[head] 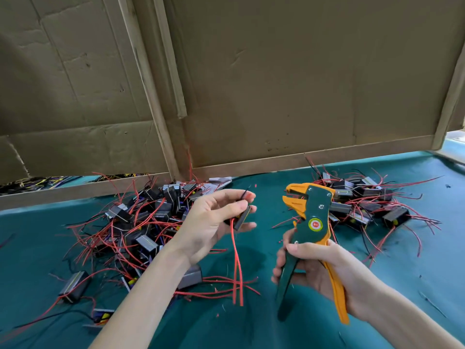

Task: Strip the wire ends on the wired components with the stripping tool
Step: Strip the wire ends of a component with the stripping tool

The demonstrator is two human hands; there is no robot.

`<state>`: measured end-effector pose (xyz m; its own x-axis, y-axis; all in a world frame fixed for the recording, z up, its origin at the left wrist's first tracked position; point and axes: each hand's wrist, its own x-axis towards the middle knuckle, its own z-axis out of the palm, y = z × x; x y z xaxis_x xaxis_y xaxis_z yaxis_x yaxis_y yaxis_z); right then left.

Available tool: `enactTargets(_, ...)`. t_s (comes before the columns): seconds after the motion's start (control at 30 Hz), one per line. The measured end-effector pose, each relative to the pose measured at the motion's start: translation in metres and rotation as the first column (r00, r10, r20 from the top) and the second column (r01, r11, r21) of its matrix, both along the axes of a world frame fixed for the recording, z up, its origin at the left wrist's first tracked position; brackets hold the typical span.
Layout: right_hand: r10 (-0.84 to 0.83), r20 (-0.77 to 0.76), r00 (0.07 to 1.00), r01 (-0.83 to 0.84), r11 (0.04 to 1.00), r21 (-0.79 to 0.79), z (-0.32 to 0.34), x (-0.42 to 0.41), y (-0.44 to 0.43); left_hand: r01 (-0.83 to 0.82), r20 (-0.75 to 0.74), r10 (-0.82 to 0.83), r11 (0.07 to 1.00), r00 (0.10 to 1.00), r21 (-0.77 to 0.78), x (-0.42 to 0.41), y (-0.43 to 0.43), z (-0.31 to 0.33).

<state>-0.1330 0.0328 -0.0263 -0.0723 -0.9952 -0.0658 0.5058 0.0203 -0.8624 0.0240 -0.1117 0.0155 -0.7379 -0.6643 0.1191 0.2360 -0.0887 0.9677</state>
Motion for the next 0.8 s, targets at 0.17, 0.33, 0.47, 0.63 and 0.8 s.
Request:
enactTargets(0.17,0.111,-0.105,0.988,-0.116,0.992,-0.046,0.000,-0.001,0.003,-0.025,0.121,0.048,0.982,0.991,-0.187,0.005,0.006,0.012)
enactTargets(0.33,0.187,-0.150,0.971,-0.199,0.978,-0.069,-0.004,-0.001,0.002,0.001,0.141,0.045,0.950,0.989,-0.312,0.008,0.010,0.019)
enactTargets(0.47,0.221,-0.171,0.960,-0.236,0.968,-0.079,-0.006,-0.001,0.002,0.024,0.133,0.027,0.929,0.991,-0.370,0.008,0.012,0.023)
enactTargets(0.63,0.240,-0.178,0.954,-0.260,0.961,-0.096,-0.008,-0.002,0.002,0.078,0.147,-0.025,0.925,0.989,-0.371,0.010,0.013,0.026)
enactTargets(0.8,0.268,-0.185,0.945,-0.290,0.952,-0.101,-0.008,-0.002,0.001,0.086,0.195,-0.009,0.916,0.981,-0.392,0.012,0.014,0.029)
